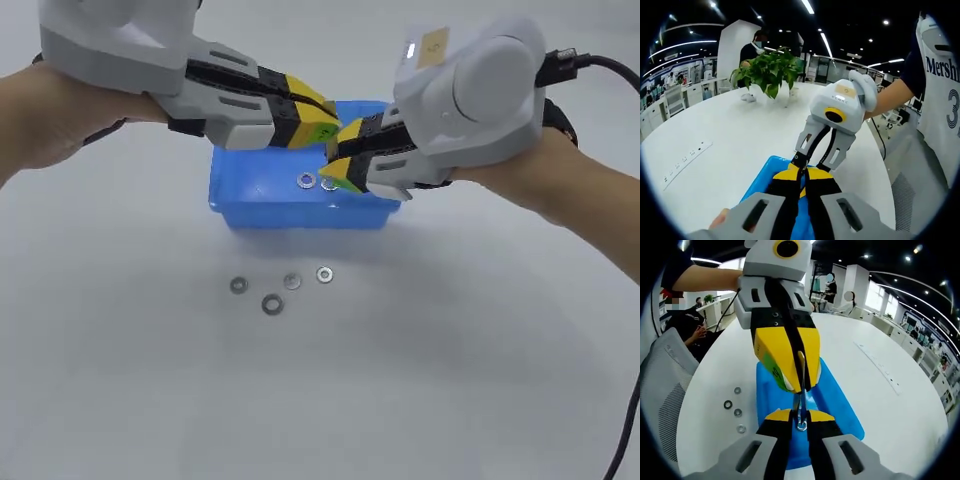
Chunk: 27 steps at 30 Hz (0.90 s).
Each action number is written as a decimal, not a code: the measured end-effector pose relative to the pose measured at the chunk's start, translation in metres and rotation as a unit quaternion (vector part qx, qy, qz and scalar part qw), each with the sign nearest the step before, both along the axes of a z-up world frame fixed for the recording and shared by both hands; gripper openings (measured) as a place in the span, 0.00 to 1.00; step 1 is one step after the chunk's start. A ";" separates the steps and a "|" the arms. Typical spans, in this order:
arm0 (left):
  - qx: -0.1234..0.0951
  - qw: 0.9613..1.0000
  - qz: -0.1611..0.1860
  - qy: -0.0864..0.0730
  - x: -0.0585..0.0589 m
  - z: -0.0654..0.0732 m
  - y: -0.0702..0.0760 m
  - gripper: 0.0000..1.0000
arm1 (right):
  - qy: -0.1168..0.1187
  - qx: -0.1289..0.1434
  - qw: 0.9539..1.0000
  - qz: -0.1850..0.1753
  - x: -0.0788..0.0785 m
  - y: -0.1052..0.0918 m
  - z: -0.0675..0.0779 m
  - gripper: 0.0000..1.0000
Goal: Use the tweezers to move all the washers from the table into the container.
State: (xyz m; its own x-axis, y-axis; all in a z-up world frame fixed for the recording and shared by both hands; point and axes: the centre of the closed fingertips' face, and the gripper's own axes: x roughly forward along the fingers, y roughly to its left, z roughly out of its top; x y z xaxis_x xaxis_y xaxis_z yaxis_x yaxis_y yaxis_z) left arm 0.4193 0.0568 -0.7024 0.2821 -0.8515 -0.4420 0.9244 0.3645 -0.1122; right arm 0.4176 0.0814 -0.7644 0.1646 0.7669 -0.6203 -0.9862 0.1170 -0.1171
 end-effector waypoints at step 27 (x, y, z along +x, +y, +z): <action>-0.006 0.996 -0.001 -0.092 -0.059 0.066 0.003 0.06 | -0.060 0.038 0.997 0.029 -0.054 0.004 0.067 0.11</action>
